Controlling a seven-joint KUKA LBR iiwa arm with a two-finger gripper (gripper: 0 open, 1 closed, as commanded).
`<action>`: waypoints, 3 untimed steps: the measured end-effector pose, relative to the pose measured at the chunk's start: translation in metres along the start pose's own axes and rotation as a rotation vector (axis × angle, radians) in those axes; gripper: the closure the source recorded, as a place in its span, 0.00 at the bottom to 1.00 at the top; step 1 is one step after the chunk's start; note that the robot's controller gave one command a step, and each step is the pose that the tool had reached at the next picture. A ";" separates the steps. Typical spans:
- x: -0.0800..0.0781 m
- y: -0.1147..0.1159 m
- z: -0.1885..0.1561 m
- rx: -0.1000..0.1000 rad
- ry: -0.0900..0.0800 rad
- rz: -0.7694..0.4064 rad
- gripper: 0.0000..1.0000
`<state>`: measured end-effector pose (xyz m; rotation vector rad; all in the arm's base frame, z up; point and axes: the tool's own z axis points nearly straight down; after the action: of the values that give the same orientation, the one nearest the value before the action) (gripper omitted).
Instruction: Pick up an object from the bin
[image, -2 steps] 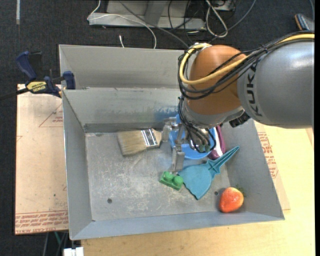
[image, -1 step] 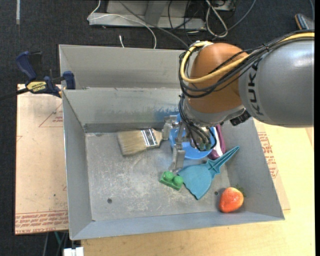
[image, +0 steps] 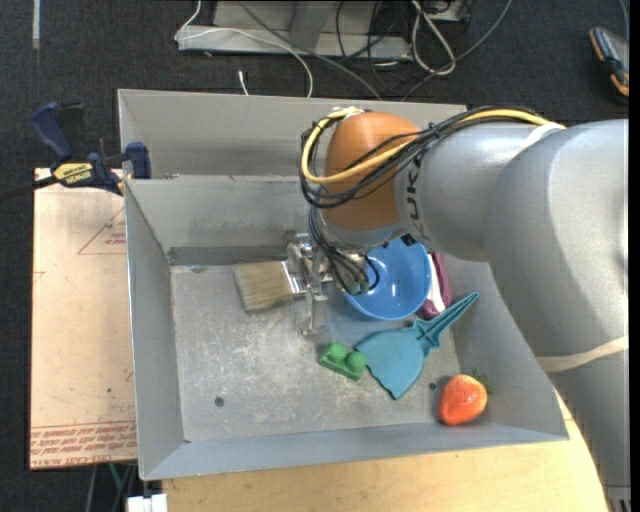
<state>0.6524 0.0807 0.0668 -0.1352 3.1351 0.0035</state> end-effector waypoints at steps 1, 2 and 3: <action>-0.006 0.004 -0.080 0.000 -0.014 -0.042 0.00; 0.004 0.028 -0.032 -0.002 0.004 0.076 0.00; -0.001 0.025 -0.005 0.000 -0.021 -0.146 0.00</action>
Offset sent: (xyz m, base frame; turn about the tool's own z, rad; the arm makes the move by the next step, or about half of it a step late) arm -0.0065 0.0261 0.0332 0.0772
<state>0.6515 0.1057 0.0718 -0.3608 3.0955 0.0044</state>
